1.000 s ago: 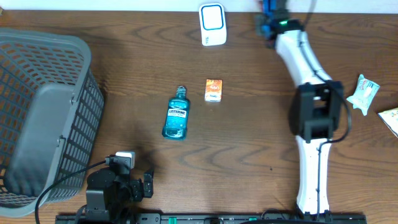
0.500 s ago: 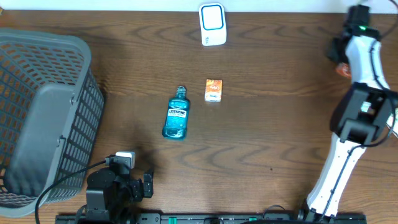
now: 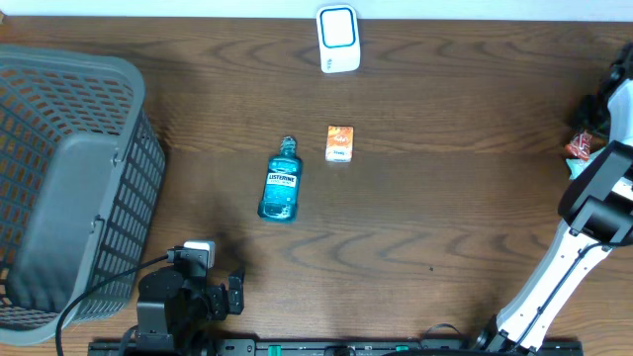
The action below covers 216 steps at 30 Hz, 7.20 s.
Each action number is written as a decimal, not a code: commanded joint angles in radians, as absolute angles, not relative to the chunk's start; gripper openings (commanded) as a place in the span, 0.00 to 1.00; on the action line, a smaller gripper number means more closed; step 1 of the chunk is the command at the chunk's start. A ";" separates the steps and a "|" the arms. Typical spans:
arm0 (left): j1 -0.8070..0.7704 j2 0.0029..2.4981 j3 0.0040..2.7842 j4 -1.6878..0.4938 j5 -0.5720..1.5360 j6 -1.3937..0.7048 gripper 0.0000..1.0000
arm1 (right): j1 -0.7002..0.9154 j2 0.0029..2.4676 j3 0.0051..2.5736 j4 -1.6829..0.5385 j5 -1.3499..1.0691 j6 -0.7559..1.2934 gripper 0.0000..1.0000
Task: Scan the item barcode
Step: 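Move the snack bar right and release it at the right edge, then reach the right gripper to the small orange box and grasp it, then lift the orange box and rotate it with the right gripper, then carry the orange box up to the white scanner face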
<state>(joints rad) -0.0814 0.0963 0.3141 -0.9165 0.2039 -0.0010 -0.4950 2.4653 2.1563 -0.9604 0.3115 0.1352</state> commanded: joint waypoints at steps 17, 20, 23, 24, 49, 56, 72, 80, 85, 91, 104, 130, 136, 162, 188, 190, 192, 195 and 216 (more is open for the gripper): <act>-0.084 0.097 0.311 -0.920 0.206 -0.005 1.00 | -0.305 2.001 2.157 -1.036 -0.365 0.319 0.99; -0.084 0.097 0.311 -0.920 0.206 -0.005 1.00 | -0.214 2.009 2.144 -1.119 -0.366 0.356 0.99; -0.084 0.097 0.311 -0.920 0.206 -0.005 1.00 | -0.120 2.015 2.126 -1.165 -0.337 0.408 0.99; -0.084 0.097 0.311 -0.920 0.206 -0.005 1.00 | -0.074 2.015 2.107 -1.167 -0.327 0.432 0.99; -0.084 0.097 0.311 -0.920 0.206 -0.005 1.00 | 0.316 2.015 1.271 -0.351 -0.446 0.505 0.77; -0.084 0.097 0.311 -0.920 0.206 -0.005 1.00 | 0.322 2.015 1.166 -0.210 -0.453 0.563 0.70; -0.084 0.097 0.311 -0.920 0.206 -0.005 1.00 | 0.342 2.131 1.111 -0.075 -0.457 0.606 0.60; -0.084 0.097 0.311 -0.920 0.206 -0.005 1.00 | 0.344 2.163 1.111 -0.102 -0.467 0.565 0.09; -0.084 0.097 0.311 -0.920 0.206 -0.005 1.00 | 0.340 2.163 1.111 -0.095 -0.527 0.506 0.01; -0.084 0.097 0.311 -0.920 0.206 -0.005 1.00 | 0.233 2.162 1.111 -0.055 -0.974 0.460 0.01; -0.084 0.097 0.311 -0.920 0.206 -0.005 1.00 | 0.122 2.162 1.100 -0.216 -1.562 0.201 0.01; -0.084 0.097 0.311 -0.920 0.206 -0.005 1.00 | 0.194 2.162 0.900 -1.703 -1.449 -1.663 0.01; -0.084 0.097 0.311 -0.920 0.206 -0.005 1.00 | 0.194 2.162 0.900 -1.703 -1.449 -1.663 0.01; -0.084 0.097 0.311 -0.920 0.206 -0.005 1.00 | 0.193 2.147 0.980 -1.703 -1.562 -1.662 0.01; -0.084 0.097 0.311 -0.920 0.206 -0.005 1.00 | 0.192 2.133 1.492 -1.159 -1.461 -1.486 0.01; -0.084 0.097 0.311 -0.920 0.206 -0.005 1.00 | 0.197 2.133 1.519 -0.931 -1.314 -1.152 0.01; -0.084 0.097 0.311 -0.920 0.206 -0.005 1.00 | 0.211 2.133 1.530 -0.684 -1.050 -0.753 0.01; -0.084 0.097 0.311 -0.920 0.206 -0.005 1.00 | 0.237 2.133 1.543 -0.479 -0.668 -0.450 0.01; -0.084 0.097 0.311 -0.920 0.206 -0.005 1.00 | 0.370 2.157 1.637 0.170 0.054 -0.651 0.01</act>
<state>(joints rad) -0.0814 0.0963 0.3141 -0.9165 0.2039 -0.0006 0.3901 2.1574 1.6169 0.1272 -0.0208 -0.6170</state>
